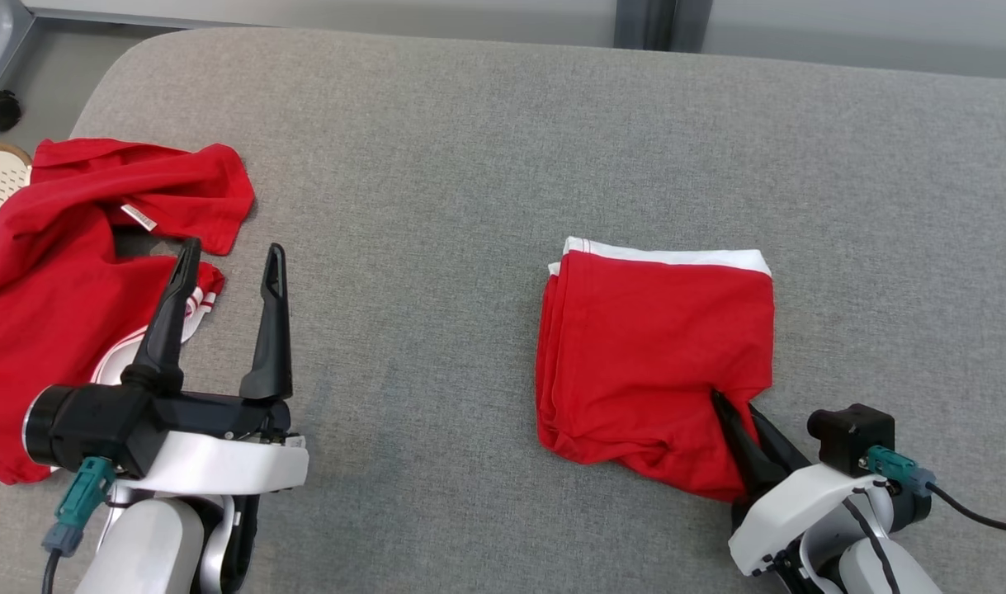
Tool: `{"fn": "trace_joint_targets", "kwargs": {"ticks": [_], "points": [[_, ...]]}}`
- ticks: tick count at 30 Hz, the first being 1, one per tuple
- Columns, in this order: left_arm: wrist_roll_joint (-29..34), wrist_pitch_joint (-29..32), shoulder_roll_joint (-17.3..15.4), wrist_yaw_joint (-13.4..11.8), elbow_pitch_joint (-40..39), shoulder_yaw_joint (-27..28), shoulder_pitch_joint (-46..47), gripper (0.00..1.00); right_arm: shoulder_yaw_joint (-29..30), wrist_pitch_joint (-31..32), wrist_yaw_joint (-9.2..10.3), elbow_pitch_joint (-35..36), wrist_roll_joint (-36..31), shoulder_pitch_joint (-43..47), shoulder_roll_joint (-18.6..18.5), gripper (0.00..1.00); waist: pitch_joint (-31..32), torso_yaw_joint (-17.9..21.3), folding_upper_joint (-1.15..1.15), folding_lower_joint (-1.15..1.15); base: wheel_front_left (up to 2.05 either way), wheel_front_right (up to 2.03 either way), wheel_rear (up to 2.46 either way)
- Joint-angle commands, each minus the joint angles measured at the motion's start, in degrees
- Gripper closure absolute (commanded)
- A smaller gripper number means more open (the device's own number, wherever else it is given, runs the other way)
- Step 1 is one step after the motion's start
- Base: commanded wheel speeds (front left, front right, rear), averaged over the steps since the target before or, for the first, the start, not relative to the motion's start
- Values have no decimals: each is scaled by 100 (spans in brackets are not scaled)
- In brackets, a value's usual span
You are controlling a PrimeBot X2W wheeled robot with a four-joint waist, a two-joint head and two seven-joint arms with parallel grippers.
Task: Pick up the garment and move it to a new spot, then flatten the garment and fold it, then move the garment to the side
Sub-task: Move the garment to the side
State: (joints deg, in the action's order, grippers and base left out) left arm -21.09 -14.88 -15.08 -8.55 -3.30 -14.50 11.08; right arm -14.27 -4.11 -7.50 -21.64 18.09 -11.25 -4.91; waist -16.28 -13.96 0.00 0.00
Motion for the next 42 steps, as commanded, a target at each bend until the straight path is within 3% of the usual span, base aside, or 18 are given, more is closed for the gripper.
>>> {"fn": "trace_joint_targets", "kwargs": {"ticks": [1,9,18,30,42], "points": [[64,-18,44,69,-25,97,104,0,-9,-66,1,-137,37,-30,-76,100,-26,8,0,0,0,0,0],[287,-18,198,263,-34,359,146,0,-18,-167,9,-161,56,-206,-272,100,-106,174,0,0,0,0,0],[441,-17,318,416,-118,592,327,0,-24,-264,7,-193,-201,-767,-665,100,-373,628,0,0,0,0,0],[662,-18,386,677,64,1026,780,0,501,-730,1,-1035,-477,-1832,-1566,100,-780,1489,0,0,0,0,0],[884,-18,321,868,13,1045,806,0,460,-930,1,-1929,-746,-2205,-2694,100,-1009,1885,0,0,0,0,0]]}}
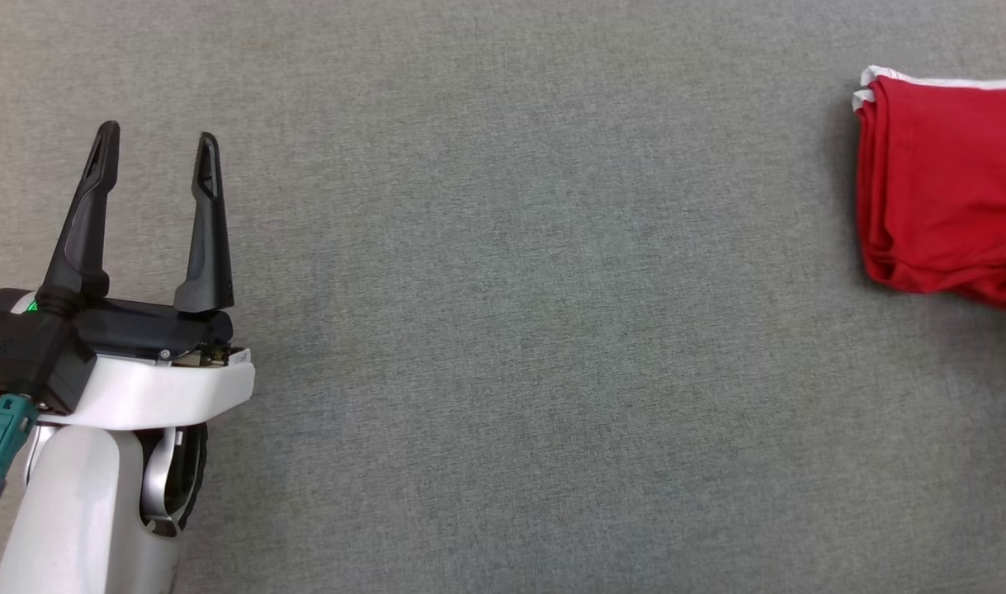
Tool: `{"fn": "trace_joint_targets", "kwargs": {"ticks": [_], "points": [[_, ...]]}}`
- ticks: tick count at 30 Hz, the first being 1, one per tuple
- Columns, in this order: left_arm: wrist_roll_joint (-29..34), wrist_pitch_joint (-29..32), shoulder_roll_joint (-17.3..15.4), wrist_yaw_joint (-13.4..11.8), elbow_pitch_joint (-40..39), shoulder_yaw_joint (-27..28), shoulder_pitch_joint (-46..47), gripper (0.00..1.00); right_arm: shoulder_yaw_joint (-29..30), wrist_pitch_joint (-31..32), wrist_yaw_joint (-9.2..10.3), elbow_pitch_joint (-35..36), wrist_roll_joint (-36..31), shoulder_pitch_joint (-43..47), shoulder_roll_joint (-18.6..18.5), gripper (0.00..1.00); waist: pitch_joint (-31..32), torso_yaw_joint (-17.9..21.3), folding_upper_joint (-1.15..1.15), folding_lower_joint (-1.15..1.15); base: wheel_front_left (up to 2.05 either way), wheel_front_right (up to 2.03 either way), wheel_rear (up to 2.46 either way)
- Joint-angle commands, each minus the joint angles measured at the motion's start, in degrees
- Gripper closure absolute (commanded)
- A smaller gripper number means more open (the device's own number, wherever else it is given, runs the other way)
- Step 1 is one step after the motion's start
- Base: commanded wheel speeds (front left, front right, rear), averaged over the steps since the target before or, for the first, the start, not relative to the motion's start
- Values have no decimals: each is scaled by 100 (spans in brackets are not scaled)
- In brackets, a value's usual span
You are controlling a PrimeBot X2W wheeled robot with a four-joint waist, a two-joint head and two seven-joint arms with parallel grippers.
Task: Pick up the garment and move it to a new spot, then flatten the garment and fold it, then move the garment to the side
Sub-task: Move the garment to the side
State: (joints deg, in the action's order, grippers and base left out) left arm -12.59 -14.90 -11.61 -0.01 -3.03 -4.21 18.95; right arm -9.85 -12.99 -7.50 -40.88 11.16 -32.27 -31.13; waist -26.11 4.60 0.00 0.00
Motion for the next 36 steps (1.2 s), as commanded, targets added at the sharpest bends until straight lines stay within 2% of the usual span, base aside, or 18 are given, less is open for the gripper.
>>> {"fn": "trace_joint_targets", "kwargs": {"ticks": [1,4,7,8,9,10,15,20,24,26,28,36], "points": [[42,-16,-35,17,-23,15,13,0,-21,-68,1,-31,-81,-150,-149,100,-43,51,0,0,0,0,0],[60,-16,-73,34,-41,-12,33,0,-63,-135,2,-120,-372,-311,-331,100,-85,92,0,0,0,0,0],[53,-14,-91,39,-42,-41,82,0,-23,-179,1,-244,-540,-460,-345,100,-116,105,0,0,0,0,0],[49,-14,-90,39,-34,-51,92,0,-20,-191,1,-283,-611,-494,-326,78,-117,108,0,0,0,0,0],[45,-14,-94,36,-25,-57,95,0,37,-199,1,-325,-643,-528,-307,44,-116,112,0,0,0,0,0],[34,-14,-91,35,-14,-64,92,0,111,-200,1,-376,-679,-555,-259,0,-109,120,0,0,0,0,0],[-21,-15,-50,2,68,-79,-41,0,618,-239,1,-330,-702,-473,-42,0,70,178,0,0,0,0,0],[-62,-15,-7,-54,130,-76,-166,0,1158,-223,1,365,-614,-160,314,0,325,218,0,0,0,0,0],[-93,-15,34,-99,172,-68,-315,0,1490,-225,1,1273,-368,284,794,0,598,171,0,0,0,0,0],[-103,-15,53,-124,189,-68,-395,0,1555,-225,1,1677,-336,544,996,0,734,107,0,0,0,0,0],[-113,-15,68,-158,202,-59,-495,0,1581,-226,1,2170,-235,856,1353,0,927,-21,0,0,0,0,0],[-158,3,42,-245,222,-49,-911,0,1248,151,1,3290,-328,1591,2193,0,1348,-416,0,0,0,0,0]]}}
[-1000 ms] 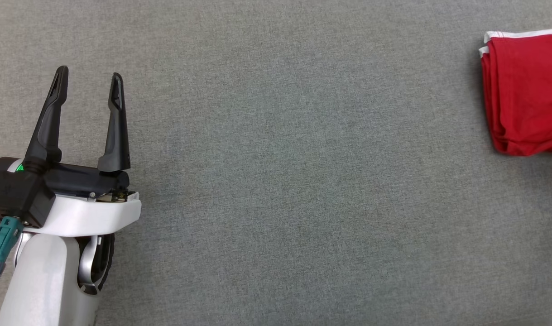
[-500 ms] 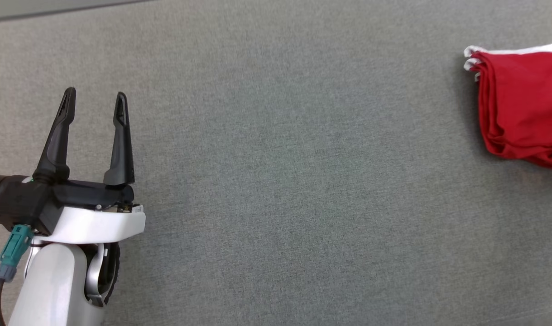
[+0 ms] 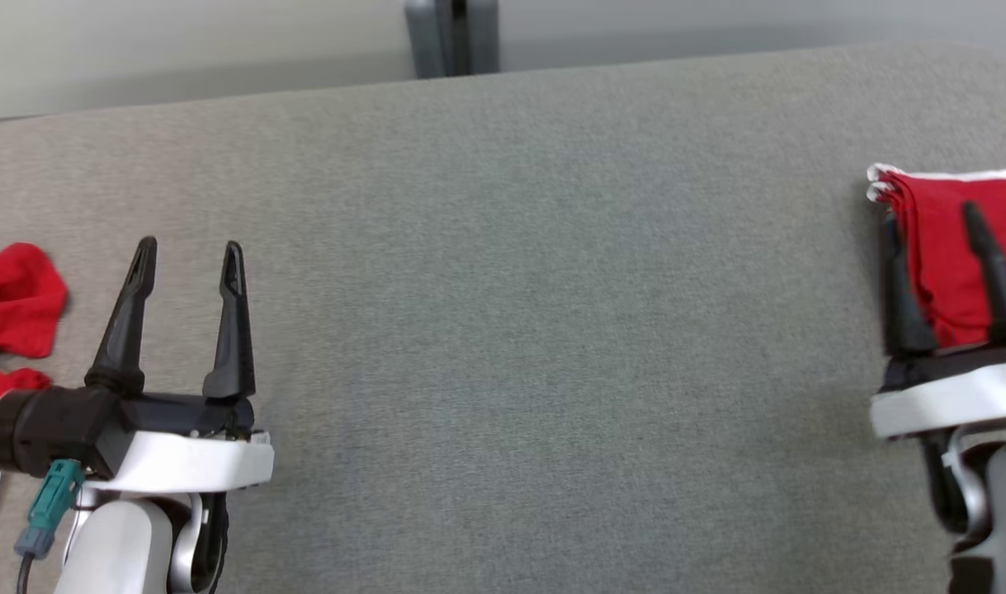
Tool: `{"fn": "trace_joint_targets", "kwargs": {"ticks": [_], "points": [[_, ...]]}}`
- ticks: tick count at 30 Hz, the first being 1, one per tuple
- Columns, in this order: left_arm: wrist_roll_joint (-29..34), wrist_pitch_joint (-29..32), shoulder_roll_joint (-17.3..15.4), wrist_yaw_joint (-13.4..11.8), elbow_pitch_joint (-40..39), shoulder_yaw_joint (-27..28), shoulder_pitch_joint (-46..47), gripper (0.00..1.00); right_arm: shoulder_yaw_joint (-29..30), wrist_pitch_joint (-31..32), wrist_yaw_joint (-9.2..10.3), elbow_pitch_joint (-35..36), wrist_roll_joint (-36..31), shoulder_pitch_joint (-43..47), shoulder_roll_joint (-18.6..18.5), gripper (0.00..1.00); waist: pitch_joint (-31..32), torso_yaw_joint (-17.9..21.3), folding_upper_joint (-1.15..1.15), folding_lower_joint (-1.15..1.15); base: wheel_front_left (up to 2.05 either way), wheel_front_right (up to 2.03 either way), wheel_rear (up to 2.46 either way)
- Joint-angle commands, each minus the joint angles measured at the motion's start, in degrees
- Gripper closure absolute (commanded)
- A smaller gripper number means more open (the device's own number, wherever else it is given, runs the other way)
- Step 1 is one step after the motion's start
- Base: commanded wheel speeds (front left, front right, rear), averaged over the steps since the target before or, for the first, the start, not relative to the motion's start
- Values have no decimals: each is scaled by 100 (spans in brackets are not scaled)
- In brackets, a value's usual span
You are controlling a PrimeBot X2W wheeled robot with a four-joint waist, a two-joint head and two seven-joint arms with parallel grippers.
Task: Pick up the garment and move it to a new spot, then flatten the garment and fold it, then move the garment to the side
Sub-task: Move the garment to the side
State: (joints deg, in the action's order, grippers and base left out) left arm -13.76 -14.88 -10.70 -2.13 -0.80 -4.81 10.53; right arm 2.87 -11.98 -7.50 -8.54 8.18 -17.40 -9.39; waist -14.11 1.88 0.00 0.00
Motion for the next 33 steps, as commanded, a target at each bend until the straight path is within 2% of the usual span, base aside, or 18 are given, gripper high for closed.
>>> {"fn": "trace_joint_targets", "kwargs": {"ticks": [1,7,14,22,33], "points": [[-42,12,-58,-33,6,3,-116,0,-85,98,1,173,-38,189,100,0,194,-179,0,0,0,0,0],[-84,64,-42,-50,39,-57,-402,0,-328,355,1,573,-61,700,377,0,516,-328,0,0,0,0,0],[-119,160,-83,-20,93,-132,-821,0,-401,543,1,775,-50,1374,560,0,900,-278,0,0,0,0,0],[-102,268,-96,-67,100,-260,-1175,0,-219,737,1,1041,-64,1964,635,0,1211,-215,0,0,0,0,0],[-106,384,-154,-127,52,-309,-1257,0,-195,818,1,1238,18,2091,642,0,1279,-193,0,0,0,0,0]]}}
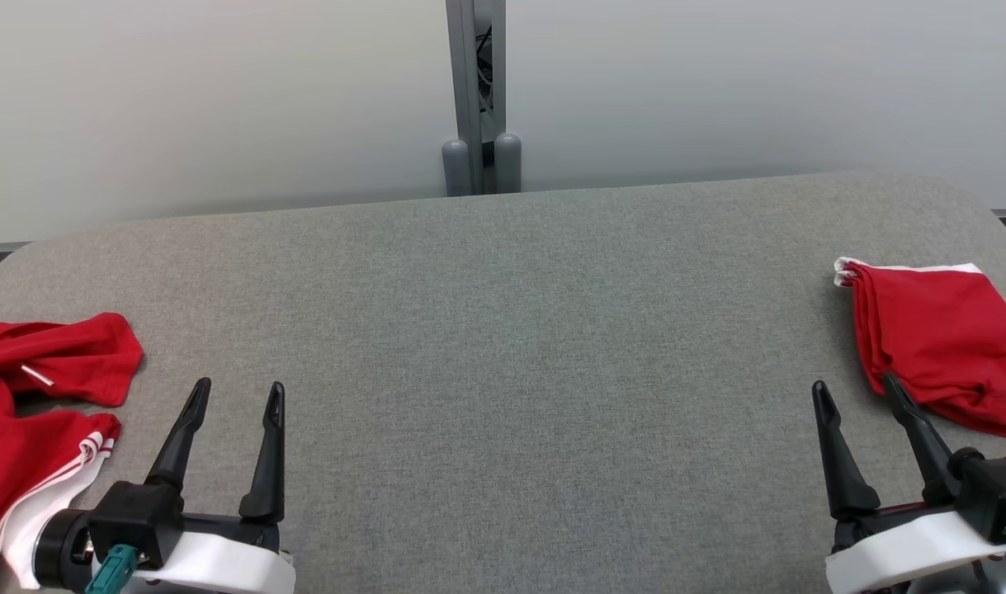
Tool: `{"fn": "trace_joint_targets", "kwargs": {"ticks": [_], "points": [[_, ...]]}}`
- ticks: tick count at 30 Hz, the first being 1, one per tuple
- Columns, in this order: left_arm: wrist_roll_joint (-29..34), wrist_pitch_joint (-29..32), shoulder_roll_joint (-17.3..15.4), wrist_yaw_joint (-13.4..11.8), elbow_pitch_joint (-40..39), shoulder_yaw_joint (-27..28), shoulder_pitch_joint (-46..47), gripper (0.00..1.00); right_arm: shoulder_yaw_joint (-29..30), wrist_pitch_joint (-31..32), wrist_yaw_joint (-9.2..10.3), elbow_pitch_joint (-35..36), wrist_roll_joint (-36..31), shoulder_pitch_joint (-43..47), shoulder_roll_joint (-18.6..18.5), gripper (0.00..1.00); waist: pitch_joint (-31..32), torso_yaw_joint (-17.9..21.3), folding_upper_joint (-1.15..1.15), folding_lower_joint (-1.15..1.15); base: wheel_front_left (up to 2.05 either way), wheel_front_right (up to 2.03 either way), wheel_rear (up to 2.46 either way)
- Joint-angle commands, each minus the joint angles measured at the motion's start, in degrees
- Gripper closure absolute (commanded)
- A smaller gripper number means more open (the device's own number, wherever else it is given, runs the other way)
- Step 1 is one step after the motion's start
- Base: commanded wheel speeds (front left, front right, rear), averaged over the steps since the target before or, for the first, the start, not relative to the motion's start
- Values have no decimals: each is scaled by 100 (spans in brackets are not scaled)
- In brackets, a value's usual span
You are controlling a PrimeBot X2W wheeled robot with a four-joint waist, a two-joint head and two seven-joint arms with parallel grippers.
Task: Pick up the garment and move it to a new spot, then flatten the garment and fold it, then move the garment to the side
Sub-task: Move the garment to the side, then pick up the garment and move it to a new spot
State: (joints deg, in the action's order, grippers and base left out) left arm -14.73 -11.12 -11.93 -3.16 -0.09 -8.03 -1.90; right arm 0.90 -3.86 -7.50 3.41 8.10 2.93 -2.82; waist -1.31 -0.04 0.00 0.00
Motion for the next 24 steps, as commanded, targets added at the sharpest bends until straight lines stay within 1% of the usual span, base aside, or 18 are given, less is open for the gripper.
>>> {"fn": "trace_joint_targets", "kwargs": {"ticks": [1,24], "points": [[-10,15,-36,-38,-18,15,-17,0,4,1,1,44,38,62,-15,0,3,-1,0,0,0,0,0],[-85,21,-53,-144,5,-65,24,0,-21,-58,1,-84,180,80,-16,0,36,87,0,0,0,0,0]]}}
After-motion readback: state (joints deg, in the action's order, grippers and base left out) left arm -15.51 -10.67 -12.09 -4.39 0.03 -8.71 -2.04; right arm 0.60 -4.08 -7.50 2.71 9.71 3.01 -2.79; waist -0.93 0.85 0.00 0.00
